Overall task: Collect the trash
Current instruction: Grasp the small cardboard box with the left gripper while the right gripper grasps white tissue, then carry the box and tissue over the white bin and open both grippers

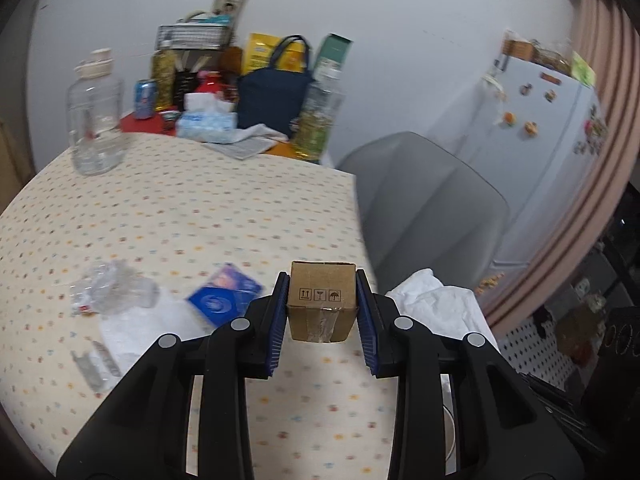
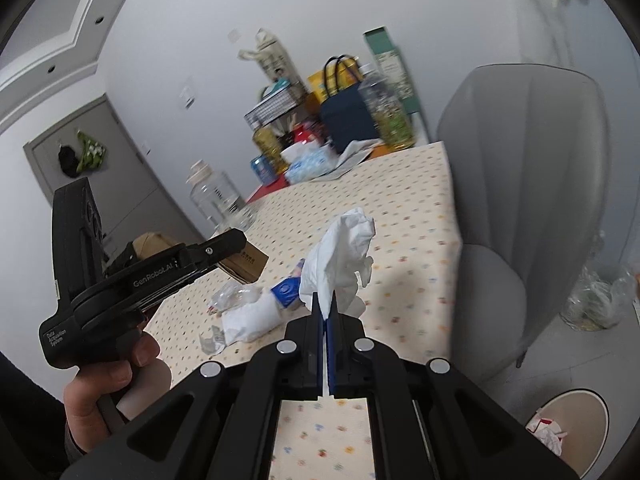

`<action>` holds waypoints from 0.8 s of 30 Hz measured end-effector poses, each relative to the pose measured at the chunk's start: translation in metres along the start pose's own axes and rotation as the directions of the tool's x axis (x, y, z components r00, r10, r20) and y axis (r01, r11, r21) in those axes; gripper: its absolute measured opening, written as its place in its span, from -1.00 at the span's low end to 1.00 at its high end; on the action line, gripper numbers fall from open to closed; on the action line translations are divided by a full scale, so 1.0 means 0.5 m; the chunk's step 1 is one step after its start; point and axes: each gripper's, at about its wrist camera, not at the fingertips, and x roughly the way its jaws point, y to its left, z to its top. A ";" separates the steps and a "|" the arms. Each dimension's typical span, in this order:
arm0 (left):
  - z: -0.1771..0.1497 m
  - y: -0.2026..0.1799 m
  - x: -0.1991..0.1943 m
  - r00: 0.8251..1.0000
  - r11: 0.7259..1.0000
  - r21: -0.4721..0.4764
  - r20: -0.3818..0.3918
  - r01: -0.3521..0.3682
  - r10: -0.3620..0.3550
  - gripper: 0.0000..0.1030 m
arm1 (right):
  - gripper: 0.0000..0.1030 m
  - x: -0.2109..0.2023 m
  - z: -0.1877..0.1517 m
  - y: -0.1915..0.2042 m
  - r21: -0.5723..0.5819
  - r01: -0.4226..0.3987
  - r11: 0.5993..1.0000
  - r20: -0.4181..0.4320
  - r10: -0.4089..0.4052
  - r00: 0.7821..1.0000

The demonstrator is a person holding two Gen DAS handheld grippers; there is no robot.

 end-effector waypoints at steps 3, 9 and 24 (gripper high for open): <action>-0.006 -0.063 0.007 0.999 0.998 0.044 -0.007 0.034 -0.034 -0.38 | -0.95 -0.049 -0.004 -0.042 0.019 0.031 0.999 0.030 -0.031 0.999; -0.025 -0.177 0.035 0.995 0.989 0.114 -0.048 0.092 -0.087 -0.38 | -0.95 -0.118 -0.022 -0.116 0.069 0.086 0.994 0.066 -0.090 0.994; -0.104 -0.356 0.176 0.965 0.961 0.193 -0.210 0.199 -0.157 -0.38 | -0.95 -0.226 -0.106 -0.321 0.224 0.269 0.937 0.052 -0.287 0.956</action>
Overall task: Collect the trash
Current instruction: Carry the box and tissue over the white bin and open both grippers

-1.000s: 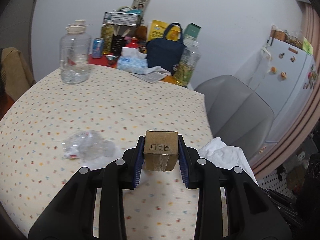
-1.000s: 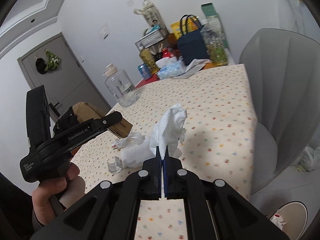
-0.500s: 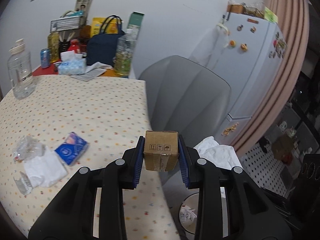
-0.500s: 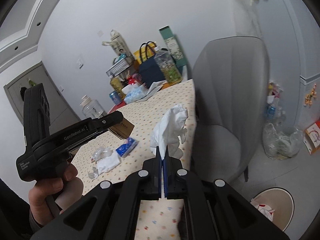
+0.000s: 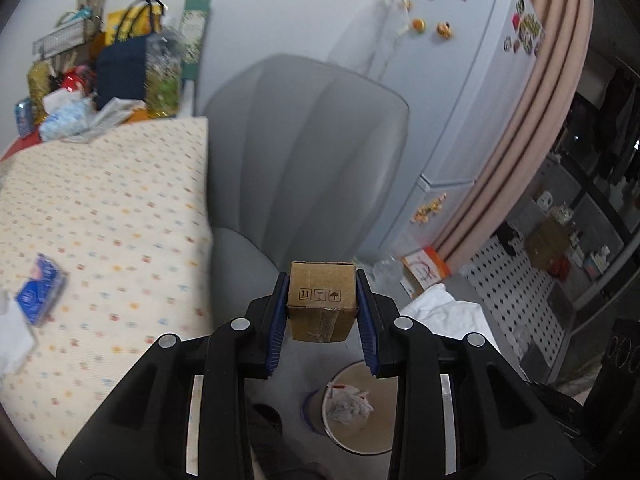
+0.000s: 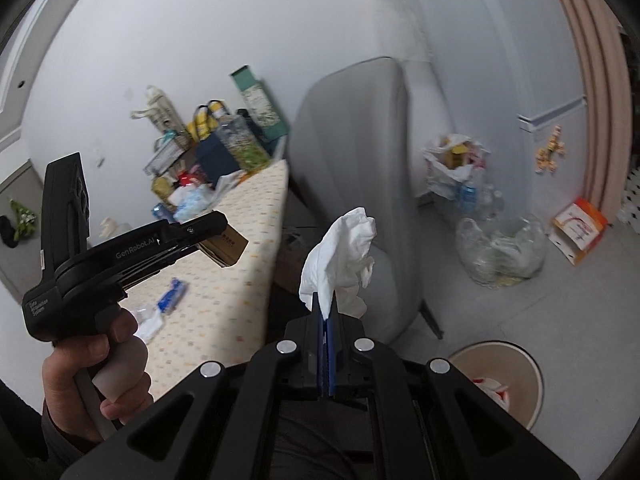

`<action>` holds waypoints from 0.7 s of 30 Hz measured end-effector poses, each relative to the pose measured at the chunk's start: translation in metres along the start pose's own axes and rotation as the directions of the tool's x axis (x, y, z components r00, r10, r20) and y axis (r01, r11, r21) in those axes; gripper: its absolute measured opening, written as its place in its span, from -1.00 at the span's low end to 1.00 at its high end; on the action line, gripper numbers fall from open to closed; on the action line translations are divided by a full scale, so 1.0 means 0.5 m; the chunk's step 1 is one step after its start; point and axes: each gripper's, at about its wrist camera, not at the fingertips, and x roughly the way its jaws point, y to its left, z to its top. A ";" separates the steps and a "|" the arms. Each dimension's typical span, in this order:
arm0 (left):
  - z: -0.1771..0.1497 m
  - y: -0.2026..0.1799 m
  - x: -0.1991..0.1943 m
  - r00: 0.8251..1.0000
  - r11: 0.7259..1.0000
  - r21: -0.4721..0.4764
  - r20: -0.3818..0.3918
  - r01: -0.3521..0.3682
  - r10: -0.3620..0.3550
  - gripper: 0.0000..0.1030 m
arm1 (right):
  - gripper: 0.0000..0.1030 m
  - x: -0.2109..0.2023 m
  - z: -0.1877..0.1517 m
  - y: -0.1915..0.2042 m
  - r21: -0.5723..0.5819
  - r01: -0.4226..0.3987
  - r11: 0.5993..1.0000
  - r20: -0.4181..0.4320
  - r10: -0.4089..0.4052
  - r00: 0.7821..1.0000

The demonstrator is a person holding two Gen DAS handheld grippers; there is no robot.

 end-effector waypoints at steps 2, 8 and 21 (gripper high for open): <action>-0.009 -0.022 0.028 1.000 1.000 0.010 -0.020 0.012 -0.011 -0.38 | -0.95 -0.002 -0.008 -0.032 0.020 0.031 0.999 -0.009 -0.031 0.999; -0.046 -0.080 0.119 0.994 0.998 0.047 -0.104 0.046 -0.041 -0.38 | -0.95 0.012 -0.042 -0.124 0.078 0.107 0.991 -0.055 -0.103 0.993; -0.142 -0.167 0.277 0.964 0.996 0.074 -0.264 0.045 -0.024 -0.38 | -0.94 0.108 -0.137 -0.271 0.225 0.157 0.962 -0.195 -0.114 0.974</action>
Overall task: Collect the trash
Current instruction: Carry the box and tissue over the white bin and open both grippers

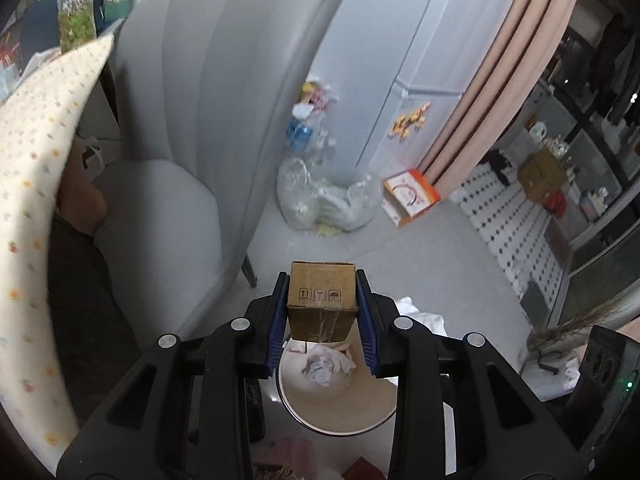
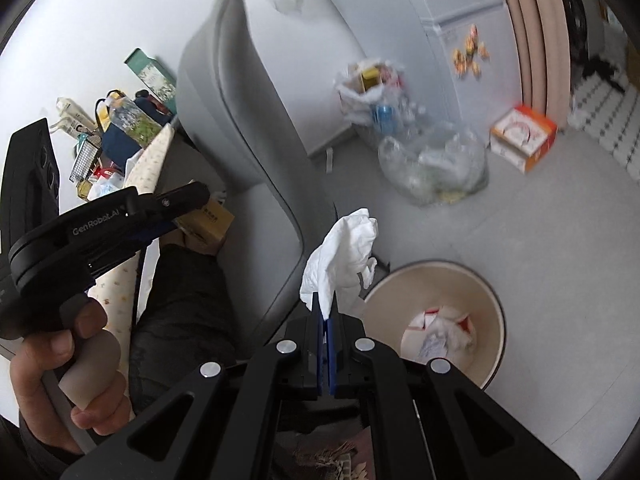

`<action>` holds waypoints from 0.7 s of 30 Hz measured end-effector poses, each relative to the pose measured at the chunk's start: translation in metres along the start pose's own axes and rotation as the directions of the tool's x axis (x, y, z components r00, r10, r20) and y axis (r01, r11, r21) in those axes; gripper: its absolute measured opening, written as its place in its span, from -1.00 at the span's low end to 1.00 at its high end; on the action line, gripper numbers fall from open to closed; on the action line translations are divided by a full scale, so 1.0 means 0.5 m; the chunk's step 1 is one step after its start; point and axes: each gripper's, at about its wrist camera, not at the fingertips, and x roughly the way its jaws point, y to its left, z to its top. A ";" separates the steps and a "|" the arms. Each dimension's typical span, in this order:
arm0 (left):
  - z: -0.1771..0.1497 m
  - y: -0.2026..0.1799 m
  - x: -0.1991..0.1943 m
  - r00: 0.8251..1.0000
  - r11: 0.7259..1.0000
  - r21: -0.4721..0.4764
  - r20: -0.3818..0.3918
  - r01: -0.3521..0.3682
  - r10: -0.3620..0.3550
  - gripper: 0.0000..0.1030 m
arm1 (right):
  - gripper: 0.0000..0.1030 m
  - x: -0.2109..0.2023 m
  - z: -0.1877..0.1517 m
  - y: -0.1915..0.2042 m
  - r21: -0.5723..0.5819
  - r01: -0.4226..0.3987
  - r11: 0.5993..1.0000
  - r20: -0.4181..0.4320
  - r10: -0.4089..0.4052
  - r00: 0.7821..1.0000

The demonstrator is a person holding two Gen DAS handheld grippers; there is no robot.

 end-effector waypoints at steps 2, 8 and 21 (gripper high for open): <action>-0.003 0.000 0.024 1.000 1.000 -0.004 -0.027 -0.007 0.007 -0.38 | -0.94 0.020 -0.005 -0.025 0.029 0.002 1.000 -0.017 -0.001 1.000; -0.017 -0.012 0.068 0.998 1.000 0.010 -0.064 -0.005 0.006 -0.38 | -0.87 0.081 -0.019 -0.090 0.096 0.024 0.995 -0.064 -0.018 0.998; -0.062 -0.033 0.142 0.986 0.999 0.020 -0.158 0.049 -0.045 -0.38 | 0.26 0.058 -0.057 -0.176 0.172 0.112 0.979 -0.103 -0.095 0.990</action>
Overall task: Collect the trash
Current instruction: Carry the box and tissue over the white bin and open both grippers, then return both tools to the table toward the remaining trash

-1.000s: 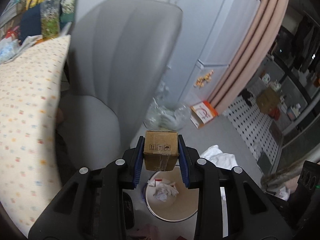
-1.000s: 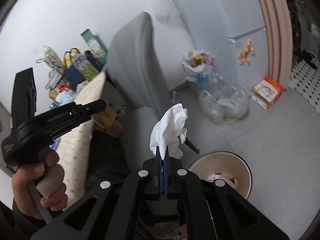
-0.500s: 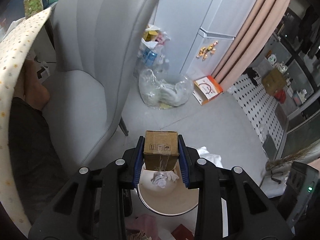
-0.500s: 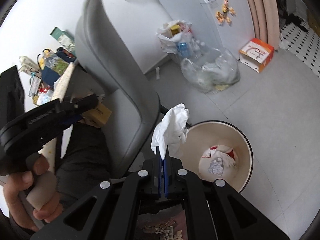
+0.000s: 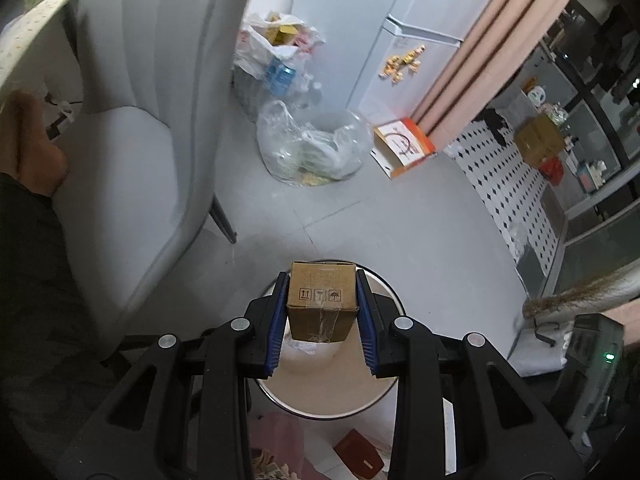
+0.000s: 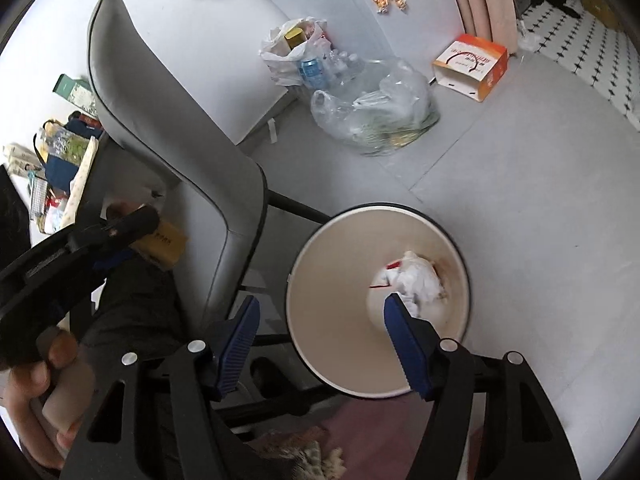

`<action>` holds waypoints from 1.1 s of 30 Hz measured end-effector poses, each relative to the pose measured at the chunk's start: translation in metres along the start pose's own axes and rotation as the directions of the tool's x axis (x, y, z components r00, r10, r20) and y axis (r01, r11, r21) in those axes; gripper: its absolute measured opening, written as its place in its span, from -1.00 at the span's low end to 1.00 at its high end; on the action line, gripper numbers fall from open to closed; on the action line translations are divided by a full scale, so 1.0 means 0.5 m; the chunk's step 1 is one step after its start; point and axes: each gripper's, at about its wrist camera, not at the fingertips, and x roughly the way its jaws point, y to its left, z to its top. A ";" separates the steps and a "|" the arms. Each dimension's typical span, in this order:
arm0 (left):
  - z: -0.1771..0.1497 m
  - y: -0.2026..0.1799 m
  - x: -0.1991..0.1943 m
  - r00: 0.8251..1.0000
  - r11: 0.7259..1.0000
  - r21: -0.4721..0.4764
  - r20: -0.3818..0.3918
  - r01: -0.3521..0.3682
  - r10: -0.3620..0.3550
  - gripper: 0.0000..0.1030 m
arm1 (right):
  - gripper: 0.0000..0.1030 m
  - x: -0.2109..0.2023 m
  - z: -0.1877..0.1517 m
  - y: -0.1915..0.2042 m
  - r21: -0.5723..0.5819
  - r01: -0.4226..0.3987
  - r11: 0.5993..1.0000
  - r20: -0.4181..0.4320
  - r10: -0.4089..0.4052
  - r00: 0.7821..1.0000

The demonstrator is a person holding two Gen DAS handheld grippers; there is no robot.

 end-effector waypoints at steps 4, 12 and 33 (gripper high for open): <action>-0.010 -0.022 0.022 0.995 0.997 0.012 -0.051 0.083 -0.082 0.00 | 0.33 -0.044 -0.004 -0.008 -0.024 0.038 0.999 0.022 -0.038 0.999; -0.014 -0.009 -0.030 0.993 0.993 -0.035 -0.009 0.116 -0.116 0.46 | 0.45 -0.086 -0.003 0.019 -0.062 0.071 0.996 0.064 -0.067 0.996; -0.011 0.222 -0.477 0.919 0.993 -0.116 0.390 -0.009 0.054 0.89 | 0.85 -0.211 -0.012 0.321 -0.310 -0.036 0.950 0.212 0.106 0.972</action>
